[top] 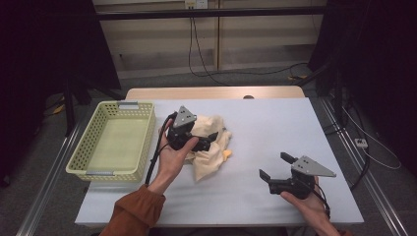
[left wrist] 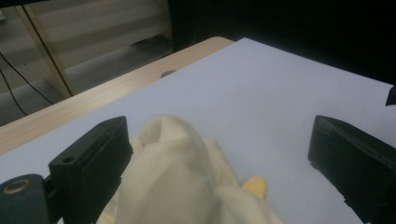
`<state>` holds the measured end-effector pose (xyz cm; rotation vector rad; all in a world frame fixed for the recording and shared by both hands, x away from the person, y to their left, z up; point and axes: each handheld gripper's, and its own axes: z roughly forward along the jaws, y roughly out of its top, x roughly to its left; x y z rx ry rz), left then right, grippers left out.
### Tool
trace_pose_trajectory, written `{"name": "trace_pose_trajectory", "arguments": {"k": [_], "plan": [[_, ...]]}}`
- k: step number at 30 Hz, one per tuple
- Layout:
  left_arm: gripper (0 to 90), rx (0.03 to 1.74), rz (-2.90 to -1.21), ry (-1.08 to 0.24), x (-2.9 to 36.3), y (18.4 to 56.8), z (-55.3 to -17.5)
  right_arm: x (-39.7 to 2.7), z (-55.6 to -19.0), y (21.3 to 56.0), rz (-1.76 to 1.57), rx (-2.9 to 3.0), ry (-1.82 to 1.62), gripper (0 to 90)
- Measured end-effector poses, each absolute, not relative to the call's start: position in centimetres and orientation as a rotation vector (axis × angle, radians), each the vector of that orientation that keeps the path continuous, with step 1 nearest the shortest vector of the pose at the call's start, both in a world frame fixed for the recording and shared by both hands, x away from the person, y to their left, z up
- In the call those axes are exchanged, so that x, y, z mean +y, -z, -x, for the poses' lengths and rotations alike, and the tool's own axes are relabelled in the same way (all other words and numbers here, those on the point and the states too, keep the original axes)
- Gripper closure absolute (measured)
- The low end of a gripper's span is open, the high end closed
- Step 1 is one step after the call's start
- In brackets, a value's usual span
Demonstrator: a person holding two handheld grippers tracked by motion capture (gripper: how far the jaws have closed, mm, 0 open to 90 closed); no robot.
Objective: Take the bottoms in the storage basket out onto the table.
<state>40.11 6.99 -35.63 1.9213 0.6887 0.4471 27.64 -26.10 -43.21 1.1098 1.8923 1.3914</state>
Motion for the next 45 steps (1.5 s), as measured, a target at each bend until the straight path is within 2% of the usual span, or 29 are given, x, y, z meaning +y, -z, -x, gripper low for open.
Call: {"name": "trace_pose_trajectory", "arguments": {"k": [28, 45], "plan": [[6.3, 0.731, -1.911, -0.547, 12.8, 35.4, -37.9, -26.2, -27.5, 43.2, -1.121, 1.886, -1.382, 3.8], [6.8, 0.768, -1.93, -0.589, 15.6, 36.8, -35.7, -26.1, -27.5, 43.2, -1.12, 1.887, -1.382, 3.7]]}}
